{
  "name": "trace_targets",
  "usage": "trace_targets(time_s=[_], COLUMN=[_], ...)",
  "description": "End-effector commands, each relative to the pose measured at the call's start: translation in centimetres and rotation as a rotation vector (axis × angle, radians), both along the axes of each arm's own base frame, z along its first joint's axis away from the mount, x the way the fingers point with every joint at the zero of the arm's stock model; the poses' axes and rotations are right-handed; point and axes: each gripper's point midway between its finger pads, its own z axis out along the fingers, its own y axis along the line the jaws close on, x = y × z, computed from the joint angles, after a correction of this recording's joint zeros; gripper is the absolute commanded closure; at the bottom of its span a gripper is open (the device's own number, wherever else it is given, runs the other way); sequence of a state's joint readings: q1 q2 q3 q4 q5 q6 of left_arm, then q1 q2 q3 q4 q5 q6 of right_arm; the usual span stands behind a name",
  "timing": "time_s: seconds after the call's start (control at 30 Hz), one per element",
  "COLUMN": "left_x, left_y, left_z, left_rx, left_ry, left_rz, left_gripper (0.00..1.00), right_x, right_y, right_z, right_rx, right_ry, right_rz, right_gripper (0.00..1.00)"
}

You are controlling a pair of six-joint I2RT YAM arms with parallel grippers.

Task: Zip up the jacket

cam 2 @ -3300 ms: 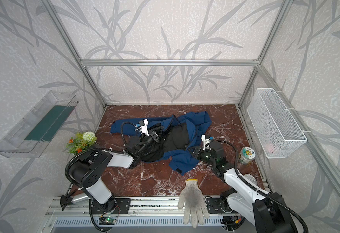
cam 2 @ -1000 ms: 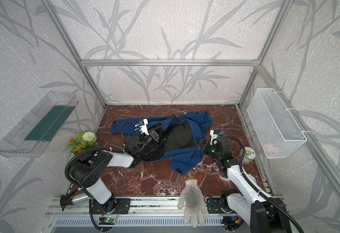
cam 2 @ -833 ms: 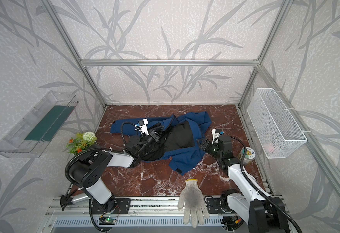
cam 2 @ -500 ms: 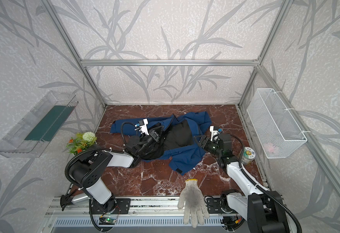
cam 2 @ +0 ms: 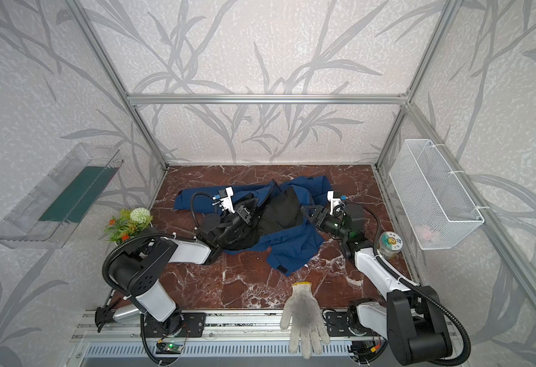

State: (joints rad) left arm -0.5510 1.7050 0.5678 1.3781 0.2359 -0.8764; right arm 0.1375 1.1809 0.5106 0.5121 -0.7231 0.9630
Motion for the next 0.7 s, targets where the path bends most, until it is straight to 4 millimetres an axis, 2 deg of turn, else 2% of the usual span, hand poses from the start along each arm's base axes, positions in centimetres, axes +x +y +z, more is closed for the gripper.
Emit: trace_targets(time_s=[0.0, 0.2, 0.3, 0.5, 0.67], left_x=[-0.3, -0.3, -0.3, -0.4, -0.5], left_y=[-0.1, -0.2, -0.2, -0.2, 0.0], left_z=[2.8, 2.8, 3.0, 3.0, 2.9], left_rx=[-0.051, -0.051, -0.054, -0.054, -0.051], left_ry=[-0.064, -0.065, -0.068, -0.070, -0.069], left_rz=[-0.009, -0.014, -0.012, -0.012, -0.009], left_gripper=[1.00, 1.00, 1.00, 1.00, 1.00], right_x=[0.1, 0.7, 1.1, 2.1, 3.3], right_y=[0.5, 1.6, 2.4, 6.1, 6.9], right_z=[2.2, 2.9, 2.6, 1.6, 0.4], right_rx=[0.051, 0.059, 0.060, -0.005, -0.014], right_ry=[-0.067, -0.086, -0.076, -0.060, -0.048], right_rz=[0.020, 0.043, 0.051, 0.129, 0.132], right_gripper=[0.37, 0.33, 0.30, 0.29, 0.30])
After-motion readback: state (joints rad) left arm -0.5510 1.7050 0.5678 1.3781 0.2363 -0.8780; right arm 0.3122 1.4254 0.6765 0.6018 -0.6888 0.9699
